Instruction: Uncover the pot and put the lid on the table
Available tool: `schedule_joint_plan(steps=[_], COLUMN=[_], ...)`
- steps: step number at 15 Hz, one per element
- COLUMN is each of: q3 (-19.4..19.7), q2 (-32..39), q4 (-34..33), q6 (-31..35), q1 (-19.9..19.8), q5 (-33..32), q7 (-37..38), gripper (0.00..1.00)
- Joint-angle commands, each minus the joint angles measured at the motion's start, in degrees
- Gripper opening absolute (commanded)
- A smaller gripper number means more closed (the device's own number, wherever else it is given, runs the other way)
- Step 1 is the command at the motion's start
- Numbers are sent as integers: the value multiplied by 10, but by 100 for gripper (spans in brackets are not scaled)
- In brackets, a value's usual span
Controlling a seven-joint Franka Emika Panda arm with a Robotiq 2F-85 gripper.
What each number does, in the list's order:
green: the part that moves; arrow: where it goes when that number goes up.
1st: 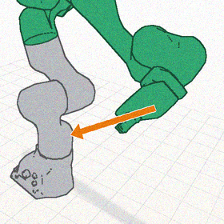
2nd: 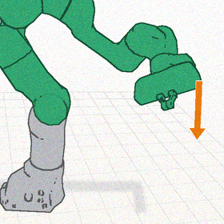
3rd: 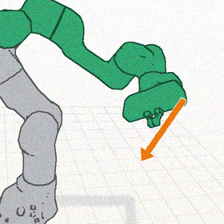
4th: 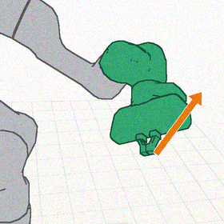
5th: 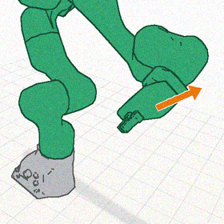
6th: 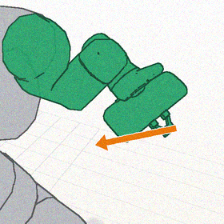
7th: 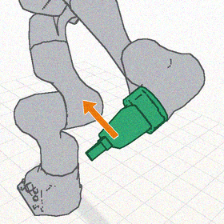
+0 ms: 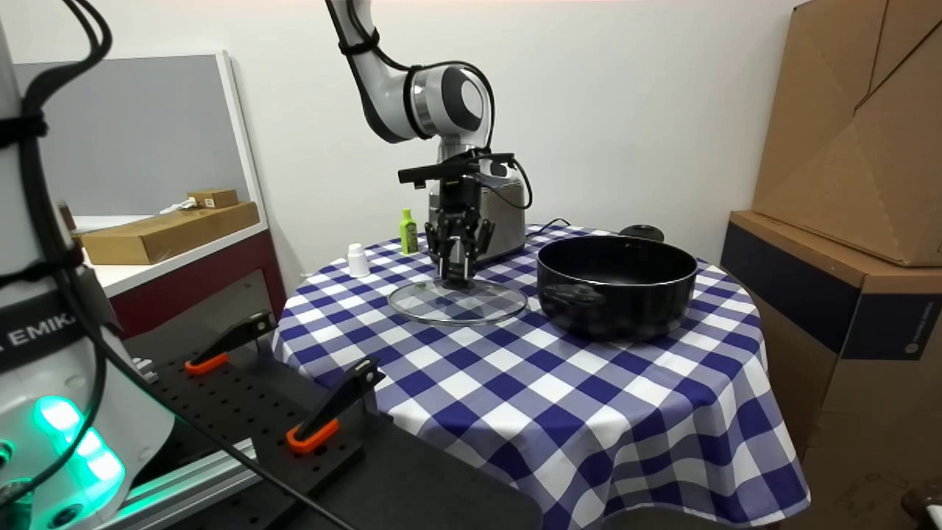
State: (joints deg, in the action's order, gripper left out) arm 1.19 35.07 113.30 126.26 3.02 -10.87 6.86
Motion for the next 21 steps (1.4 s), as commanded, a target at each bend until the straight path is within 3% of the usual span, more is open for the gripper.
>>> schedule_joint_plan(steps=[1,2,6,11,16,21], q3=[-1,-1,0,0,3,1], q2=[-7,-8,-15,-60,-178,-298], q4=[6,8,11,12,51,98], q6=[14,11,3,-64,-86,-99], q1=[2,2,-1,-14,-34,-34], q5=[4,2,1,36,92,75], q7=[-15,-19,-29,-20,-7,-31], gripper=[25,69,97,100,100,100])
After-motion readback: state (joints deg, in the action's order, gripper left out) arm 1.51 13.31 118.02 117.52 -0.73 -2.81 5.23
